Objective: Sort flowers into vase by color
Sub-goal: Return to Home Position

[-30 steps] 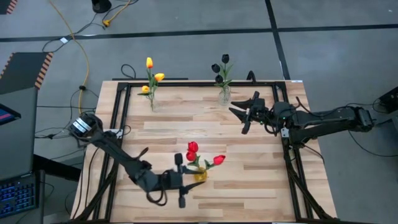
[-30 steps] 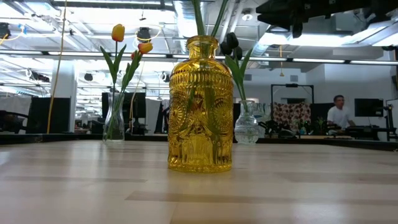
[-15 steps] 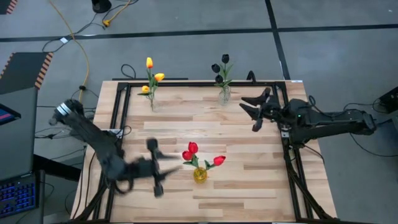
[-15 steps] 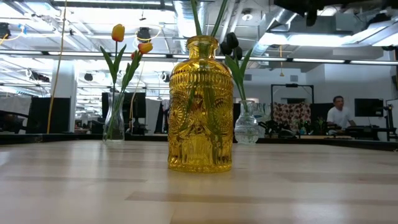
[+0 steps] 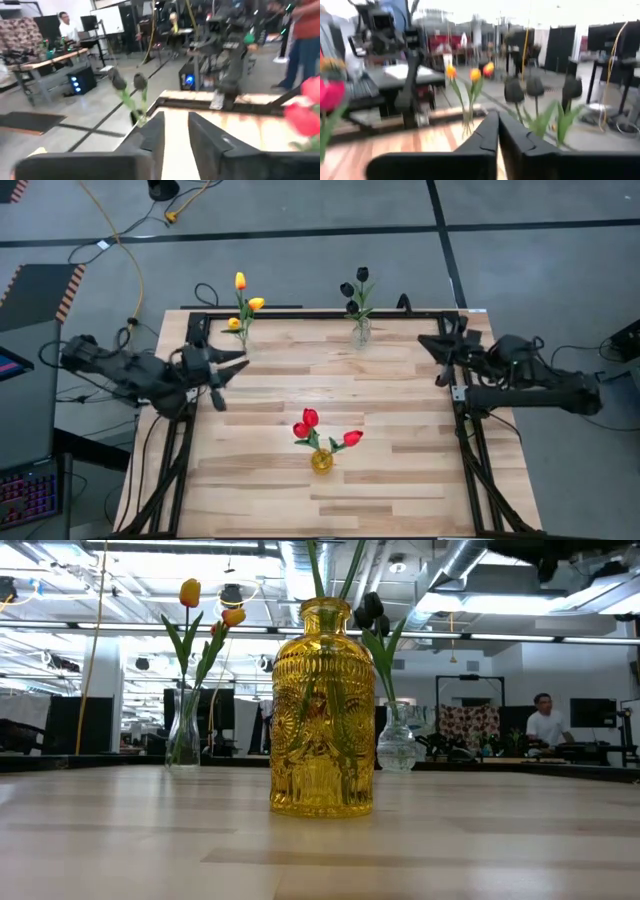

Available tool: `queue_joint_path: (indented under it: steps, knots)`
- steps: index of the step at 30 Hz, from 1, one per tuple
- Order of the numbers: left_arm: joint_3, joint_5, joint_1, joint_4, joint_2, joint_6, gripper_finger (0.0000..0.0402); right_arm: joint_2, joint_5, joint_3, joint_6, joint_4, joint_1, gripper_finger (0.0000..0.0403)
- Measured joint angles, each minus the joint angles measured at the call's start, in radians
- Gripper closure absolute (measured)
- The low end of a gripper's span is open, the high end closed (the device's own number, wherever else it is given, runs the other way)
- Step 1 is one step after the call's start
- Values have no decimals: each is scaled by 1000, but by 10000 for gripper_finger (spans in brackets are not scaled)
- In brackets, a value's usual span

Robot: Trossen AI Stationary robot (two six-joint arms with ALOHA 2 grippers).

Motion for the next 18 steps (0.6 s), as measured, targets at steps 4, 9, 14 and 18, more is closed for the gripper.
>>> queue_joint_path:
  steps: [4, 9, 14, 18]
  knots:
    - [-128, 52, 87, 82, -12, 55, 388, -10, -54, 0, 2, -113, -23, 387]
    - [-286, 184, 202, 191, -65, 36, 399, 11, -170, -53, 36, -122, -50, 376]
    - [-469, 305, 307, 396, -161, 21, 401, -9, -178, -136, 46, -84, -88, 386]
    - [-575, 397, 370, 452, -246, -1, 401, -52, -229, -197, 80, -53, -121, 386]
